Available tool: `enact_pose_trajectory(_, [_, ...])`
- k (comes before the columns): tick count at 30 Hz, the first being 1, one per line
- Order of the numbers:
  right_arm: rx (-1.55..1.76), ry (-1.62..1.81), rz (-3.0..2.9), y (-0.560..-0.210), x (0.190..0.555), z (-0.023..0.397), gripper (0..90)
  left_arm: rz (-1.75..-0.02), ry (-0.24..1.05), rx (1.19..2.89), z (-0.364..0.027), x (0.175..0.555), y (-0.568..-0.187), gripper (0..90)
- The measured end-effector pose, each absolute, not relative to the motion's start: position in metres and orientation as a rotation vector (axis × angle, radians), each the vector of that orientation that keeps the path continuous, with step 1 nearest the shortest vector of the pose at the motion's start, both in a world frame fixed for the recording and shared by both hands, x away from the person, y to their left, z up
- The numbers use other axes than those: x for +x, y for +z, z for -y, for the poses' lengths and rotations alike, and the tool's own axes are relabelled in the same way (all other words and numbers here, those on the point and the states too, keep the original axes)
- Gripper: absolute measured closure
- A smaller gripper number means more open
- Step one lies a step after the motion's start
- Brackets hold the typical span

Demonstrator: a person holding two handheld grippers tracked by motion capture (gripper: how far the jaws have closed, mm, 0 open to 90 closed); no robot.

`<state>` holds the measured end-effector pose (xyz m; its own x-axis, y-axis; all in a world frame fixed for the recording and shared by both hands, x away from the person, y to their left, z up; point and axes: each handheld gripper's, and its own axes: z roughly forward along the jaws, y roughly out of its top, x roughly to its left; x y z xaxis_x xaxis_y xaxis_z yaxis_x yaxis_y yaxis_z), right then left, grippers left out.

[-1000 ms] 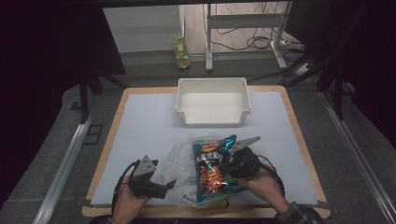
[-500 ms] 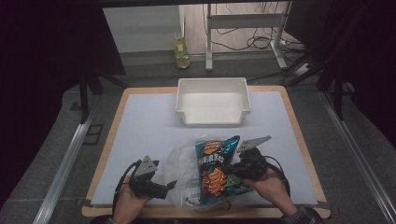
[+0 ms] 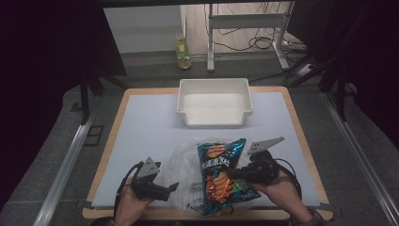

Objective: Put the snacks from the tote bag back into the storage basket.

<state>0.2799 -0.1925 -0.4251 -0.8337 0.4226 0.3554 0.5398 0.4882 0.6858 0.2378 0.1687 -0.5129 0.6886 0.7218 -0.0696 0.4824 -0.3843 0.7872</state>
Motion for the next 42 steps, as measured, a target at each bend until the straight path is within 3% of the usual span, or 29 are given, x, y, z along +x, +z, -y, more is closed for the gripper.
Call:
enact_pose_trajectory(19, [-0.853,-1.367,2.606,-0.402,0.259,0.219,89.6,-0.921,0.425,2.079,-0.164,0.236,-0.514,1.2])
enact_pose_trajectory(42, [-0.874,-1.486,2.658,-0.382,0.278,0.213,89.6,-0.918,0.491,2.095,-0.163,0.236,-0.517,0.6])
